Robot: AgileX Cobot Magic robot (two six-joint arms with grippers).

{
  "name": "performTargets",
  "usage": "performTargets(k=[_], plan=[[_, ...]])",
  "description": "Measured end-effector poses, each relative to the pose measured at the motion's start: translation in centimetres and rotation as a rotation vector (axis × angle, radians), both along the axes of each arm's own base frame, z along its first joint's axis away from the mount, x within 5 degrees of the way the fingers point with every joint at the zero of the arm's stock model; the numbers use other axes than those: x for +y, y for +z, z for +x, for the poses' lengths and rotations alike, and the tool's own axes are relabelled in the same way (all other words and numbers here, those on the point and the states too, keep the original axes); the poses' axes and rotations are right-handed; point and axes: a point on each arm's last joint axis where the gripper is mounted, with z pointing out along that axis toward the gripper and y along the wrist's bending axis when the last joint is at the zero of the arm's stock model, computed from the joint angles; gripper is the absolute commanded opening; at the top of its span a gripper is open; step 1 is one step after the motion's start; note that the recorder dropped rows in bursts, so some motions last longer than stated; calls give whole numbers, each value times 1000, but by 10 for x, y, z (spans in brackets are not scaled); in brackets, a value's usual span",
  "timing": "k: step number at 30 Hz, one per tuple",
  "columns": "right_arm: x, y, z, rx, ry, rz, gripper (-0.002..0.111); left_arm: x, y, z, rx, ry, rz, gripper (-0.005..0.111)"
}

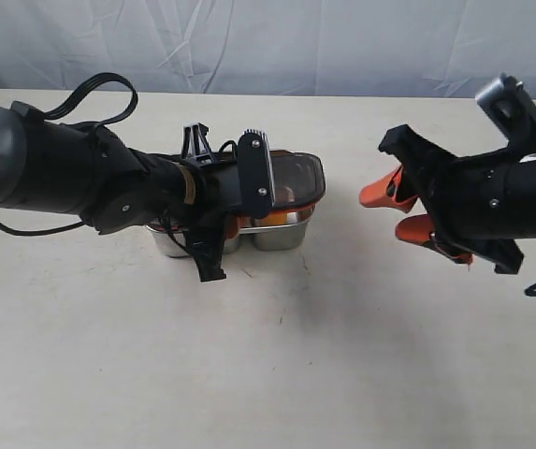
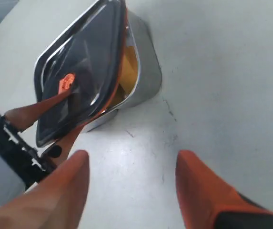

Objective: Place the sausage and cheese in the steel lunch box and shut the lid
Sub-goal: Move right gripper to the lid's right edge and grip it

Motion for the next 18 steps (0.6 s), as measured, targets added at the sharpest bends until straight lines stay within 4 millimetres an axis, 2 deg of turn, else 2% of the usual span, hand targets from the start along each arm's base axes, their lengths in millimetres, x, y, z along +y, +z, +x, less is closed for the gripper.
performTargets(k=[4,8,18], plan=[[13,-27,15,114,-54,71,53,0,0,0,0,0,0,38],[25,-29,28,113,-55,168,53,0,0,0,0,0,0,38],[41,-39,50,138,-40,206,53,0,0,0,-1,0,-2,38]])
